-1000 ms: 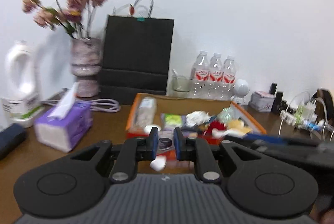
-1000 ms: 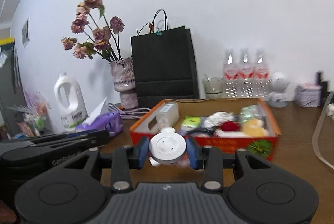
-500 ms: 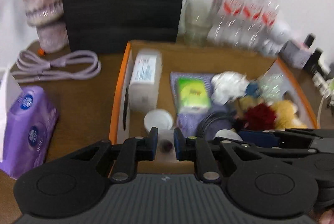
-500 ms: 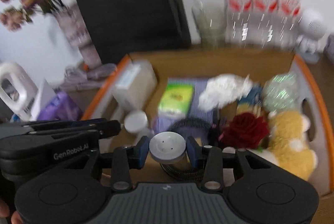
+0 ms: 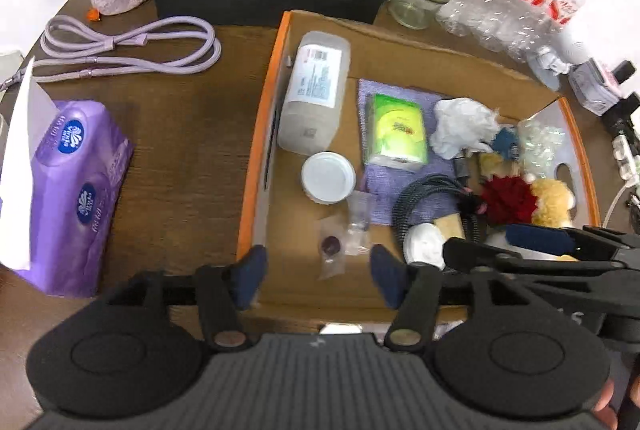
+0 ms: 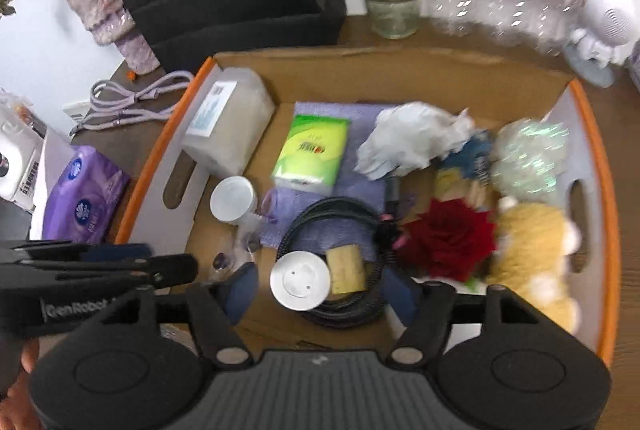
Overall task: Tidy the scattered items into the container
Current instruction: 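Carry the white lid and dark packet into the box and open both tools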
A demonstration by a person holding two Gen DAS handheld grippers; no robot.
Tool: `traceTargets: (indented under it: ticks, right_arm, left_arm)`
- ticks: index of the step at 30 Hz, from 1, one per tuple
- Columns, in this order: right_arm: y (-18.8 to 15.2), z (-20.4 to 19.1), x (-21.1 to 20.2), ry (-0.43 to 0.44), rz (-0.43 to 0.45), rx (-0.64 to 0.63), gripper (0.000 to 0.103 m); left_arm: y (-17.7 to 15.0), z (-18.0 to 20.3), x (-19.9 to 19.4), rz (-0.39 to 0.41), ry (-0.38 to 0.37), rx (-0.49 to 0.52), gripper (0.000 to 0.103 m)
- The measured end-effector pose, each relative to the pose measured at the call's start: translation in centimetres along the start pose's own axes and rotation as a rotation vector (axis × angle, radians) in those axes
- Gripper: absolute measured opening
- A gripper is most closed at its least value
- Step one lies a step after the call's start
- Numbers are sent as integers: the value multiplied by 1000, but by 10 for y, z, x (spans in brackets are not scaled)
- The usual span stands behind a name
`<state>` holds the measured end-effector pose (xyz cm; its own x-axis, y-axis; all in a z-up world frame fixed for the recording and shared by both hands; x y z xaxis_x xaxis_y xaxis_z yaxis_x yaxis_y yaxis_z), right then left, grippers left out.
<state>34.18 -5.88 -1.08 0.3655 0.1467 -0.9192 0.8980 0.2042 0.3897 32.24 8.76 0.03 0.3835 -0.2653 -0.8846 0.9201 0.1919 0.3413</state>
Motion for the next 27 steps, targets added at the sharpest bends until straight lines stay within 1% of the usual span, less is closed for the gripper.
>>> traceTargets:
  ticks: [2,3,6,7,9,12,14,15,16,17,18,19,20,21,22,23,25,27]
  right_arm:
    - [0,7,-11,-19,1,2,79]
    - [0,11,-16,-36,2,4,82]
    - [-3,21,-26,-78,-11,8,83]
    - [-5,23,-30,-83,-7,12,84]
    - [-10,26,-34,-89,1,21,85]
    - [-17,30,-37,-98,6,30,86]
    - [-21,32,-40,-103,19,38,86]
    - [-22,33,-44,-110,37,41,86]
    - [-22,33,-48,-117,69,42,86]
    - [-21,32,-54,-121,120,43,86]
    - [-21,31,-63,-126,194,45,86]
    - [-21,31,-73,-138,290,47,87]
    - [-23,31,-81,-156,384,48,88]
    - [-25,32,-87,-175,458,50,92]
    - [-28,33,-90,-191,509,54,95]
    - [-31,35,-91,-197,538,61,95]
    - [-37,37,-87,-177,555,80,95]
    - [-41,39,-84,-155,551,94,95]
  left_arm:
    - [-2,5,-7,2,7,7,75]
    - [-4,7,-8,-4,15,12,77]
    - [-10,14,-13,-9,57,29,84]
    - [-12,14,-15,-1,84,31,89]
    - [-15,15,-18,11,124,41,92]
    - [-23,17,-21,8,123,44,93]
    - [-26,18,-26,30,123,47,96]
    - [-26,20,-31,62,126,55,96]
    - [-25,23,-37,111,135,72,98]
    - [-25,26,-46,184,153,95,101]
    - [-25,29,-54,265,171,118,103]
    - [-25,32,-61,357,182,146,103]
    - [-26,35,-66,433,180,176,103]
    - [-28,36,-67,474,174,197,103]
    - [-30,37,-66,486,164,199,103]
    - [-33,35,-64,494,150,184,103]
    - [-37,35,-66,536,119,149,103]
    - [-39,38,-70,579,91,148,103]
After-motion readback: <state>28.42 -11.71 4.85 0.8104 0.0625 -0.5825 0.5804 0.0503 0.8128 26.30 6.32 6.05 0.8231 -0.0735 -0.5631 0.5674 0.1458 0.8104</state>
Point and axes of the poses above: each gripper's, at about its wrist camera, not at the fingertips, and x roughly the way its jaws point, z to its right, y to its top, the point moved 10 cm from there along x, roughly the way its jaws point, and after that the axes turned 11 degrees about -y, right-handed, at the moved point
